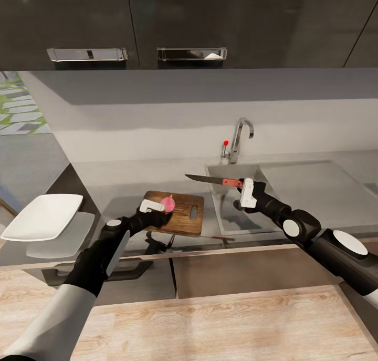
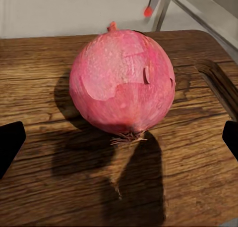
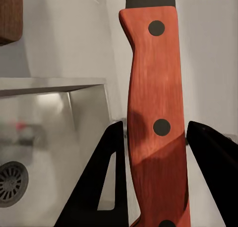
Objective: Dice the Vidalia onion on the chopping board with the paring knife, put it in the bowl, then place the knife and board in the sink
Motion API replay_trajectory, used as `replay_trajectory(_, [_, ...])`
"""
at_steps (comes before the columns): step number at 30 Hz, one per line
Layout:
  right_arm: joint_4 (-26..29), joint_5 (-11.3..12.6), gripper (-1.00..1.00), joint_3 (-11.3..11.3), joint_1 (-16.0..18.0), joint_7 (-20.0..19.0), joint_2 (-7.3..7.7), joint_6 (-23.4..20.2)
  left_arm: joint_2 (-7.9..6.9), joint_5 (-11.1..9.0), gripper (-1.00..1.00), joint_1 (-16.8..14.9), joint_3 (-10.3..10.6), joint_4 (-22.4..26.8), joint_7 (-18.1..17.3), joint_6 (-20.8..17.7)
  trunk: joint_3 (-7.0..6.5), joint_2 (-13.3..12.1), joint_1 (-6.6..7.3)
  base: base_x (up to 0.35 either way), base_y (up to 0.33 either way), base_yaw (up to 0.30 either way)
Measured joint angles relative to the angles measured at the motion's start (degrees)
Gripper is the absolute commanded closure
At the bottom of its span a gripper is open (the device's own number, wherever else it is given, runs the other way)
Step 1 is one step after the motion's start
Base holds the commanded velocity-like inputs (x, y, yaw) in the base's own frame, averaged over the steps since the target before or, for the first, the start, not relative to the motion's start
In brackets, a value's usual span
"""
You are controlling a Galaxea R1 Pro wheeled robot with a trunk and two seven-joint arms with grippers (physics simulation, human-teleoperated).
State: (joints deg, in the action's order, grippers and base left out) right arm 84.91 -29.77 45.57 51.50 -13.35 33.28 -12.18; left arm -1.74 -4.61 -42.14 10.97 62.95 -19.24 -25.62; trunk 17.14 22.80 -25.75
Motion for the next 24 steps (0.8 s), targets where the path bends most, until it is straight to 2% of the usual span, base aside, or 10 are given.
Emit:
replay_trajectory(8, [-0.03,0.00,1.00,-0.28,0.01,0.00,0.01,0.05,-1.51,0.00,-1.00,0.00,0.42,2.93,-0.04,0.02,0.00,0.00,0.00,0.000,0.000,0.000])
replay_trajectory(12, [-0.03,0.00,1.00,-0.40,0.01,0.00,-0.01,0.05,-4.91,0.01,-1.00,0.00,0.81,5.23,-1.54,0.47,0.00,0.00,0.00,0.000,0.000,0.000])
replay_trajectory(13, [-0.04,0.00,1.00,-0.42,0.02,0.00,0.02,0.05,-5.55,0.00,-1.00,0.00,0.85,5.51,-2.81,0.66,0.00,0.00,0.00,0.000,0.000,0.000])
replay_trajectory(14, [-0.03,0.00,1.00,-0.43,0.01,0.00,0.01,0.05,-6.92,-0.03,-1.00,-0.09,0.79,5.75,-7.26,0.83,0.00,0.00,0.00,0.000,0.000,0.000])
replay_trajectory(17, [-0.04,0.00,1.00,-0.43,0.00,-0.03,0.01,0.05,-9.64,-0.15,-1.00,-0.15,-0.02,5.14,-16.07,1.12,0.00,0.00,0.00,0.000,0.000,0.000])
replay_trajectory(21, [-0.03,0.00,1.00,-0.44,0.00,-0.08,-0.01,0.05,-10.43,-0.21,-1.00,-0.17,-0.87,4.33,-22.86,1.27,0.00,0.00,0.00,0.000,0.000,0.000])
replay_trajectory(24, [-0.01,0.00,1.00,-0.44,0.01,-0.08,0.00,0.05,-10.38,-0.19,-1.00,-0.17,-0.82,4.45,-24.85,2.28,0.00,0.00,0.00,0.000,0.000,0.000])
